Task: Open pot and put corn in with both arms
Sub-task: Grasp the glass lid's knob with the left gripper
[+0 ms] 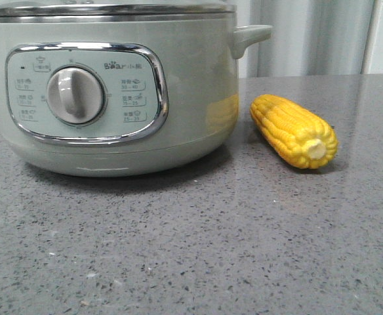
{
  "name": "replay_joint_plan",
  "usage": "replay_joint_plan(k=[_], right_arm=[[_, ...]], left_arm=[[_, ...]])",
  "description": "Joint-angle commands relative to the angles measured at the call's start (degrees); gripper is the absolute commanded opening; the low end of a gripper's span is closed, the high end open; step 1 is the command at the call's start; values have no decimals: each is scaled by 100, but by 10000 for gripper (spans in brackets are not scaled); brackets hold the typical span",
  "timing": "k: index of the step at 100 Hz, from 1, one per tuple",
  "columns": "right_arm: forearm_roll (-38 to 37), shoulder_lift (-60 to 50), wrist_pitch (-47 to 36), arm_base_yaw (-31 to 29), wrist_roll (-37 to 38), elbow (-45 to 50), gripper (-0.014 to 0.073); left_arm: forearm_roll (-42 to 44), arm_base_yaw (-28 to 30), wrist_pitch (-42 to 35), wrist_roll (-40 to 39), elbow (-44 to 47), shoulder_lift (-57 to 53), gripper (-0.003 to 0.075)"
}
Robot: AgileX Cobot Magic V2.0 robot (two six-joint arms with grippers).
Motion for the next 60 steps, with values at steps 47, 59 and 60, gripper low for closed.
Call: replay_joint_plan(k=[47, 59, 60], right_arm=[[358, 2331, 54, 41, -22, -1490, -66], [358, 2464, 42, 41, -22, -1490, -66], [358, 2481, 42, 41, -22, -1490, -66]], left_arm=[[-63, -42, -1917, -48, -885, 1978, 276], [-63, -100, -2441, -48, -875, 2216, 428], [-63, -125, -2483, -48, -875, 2226, 432]])
